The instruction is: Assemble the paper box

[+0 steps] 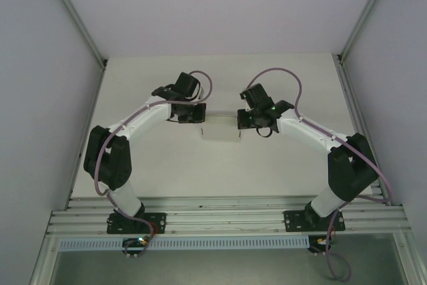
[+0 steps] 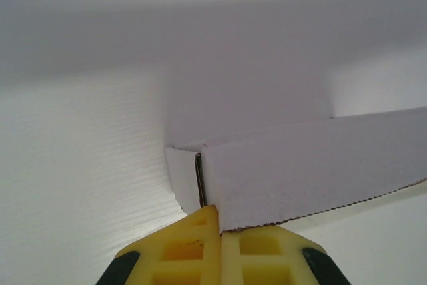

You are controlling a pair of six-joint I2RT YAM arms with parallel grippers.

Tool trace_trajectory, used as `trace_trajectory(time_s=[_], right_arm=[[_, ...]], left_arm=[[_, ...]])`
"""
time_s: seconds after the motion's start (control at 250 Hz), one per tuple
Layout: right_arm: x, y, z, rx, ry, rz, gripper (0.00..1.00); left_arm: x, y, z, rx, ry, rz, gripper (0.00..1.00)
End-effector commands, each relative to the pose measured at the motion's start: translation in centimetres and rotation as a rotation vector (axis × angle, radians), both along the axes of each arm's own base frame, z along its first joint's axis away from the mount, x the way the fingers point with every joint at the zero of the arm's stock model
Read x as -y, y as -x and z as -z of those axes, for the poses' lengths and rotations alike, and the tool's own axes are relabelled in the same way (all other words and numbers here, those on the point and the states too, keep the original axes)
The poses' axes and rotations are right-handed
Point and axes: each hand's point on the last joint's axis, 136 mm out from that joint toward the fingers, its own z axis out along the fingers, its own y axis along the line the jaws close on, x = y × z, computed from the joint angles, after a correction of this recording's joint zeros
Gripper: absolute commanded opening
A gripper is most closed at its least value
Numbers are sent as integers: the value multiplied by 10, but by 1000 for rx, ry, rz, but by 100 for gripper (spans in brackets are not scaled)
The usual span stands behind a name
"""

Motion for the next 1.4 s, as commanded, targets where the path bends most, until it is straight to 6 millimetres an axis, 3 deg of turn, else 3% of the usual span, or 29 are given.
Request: trace_trajectory(time_s=[0.0, 0.184, 0.288, 0.455, 0.559, 0.859, 1.022, 1.094, 1.202, 1.394], right_arm=[[1, 16, 17, -44, 18, -20, 0], [2, 21, 21, 98, 42, -101, 0], [-2, 26, 27, 186, 55, -157, 0], [-3, 36, 41, 265, 121, -196, 0], [3, 42, 46, 255, 138, -179, 0], [1, 37, 34, 240, 139, -156, 0], [-5, 36, 19, 249, 95, -153, 7], [-10, 35, 12, 247, 75, -163, 27], [-17, 32, 2, 250, 51, -168, 36], [-21, 28, -14, 268, 24, -161, 44]], left_arm=[[-8, 27, 25, -53, -94, 39, 0], [-6, 49, 43, 69, -153, 149, 0], [-9, 59, 47, 94, -109, 139, 9], [-2, 62, 25, 169, -13, 149, 32], [1, 62, 12, 192, 8, 165, 52], [-6, 57, -9, 197, -12, 105, 92], [-5, 55, -24, 232, 49, 92, 97], [-3, 54, -30, 253, 77, 90, 99], [-1, 52, -36, 254, 126, 90, 100], [-11, 44, -35, 258, 150, 37, 100]])
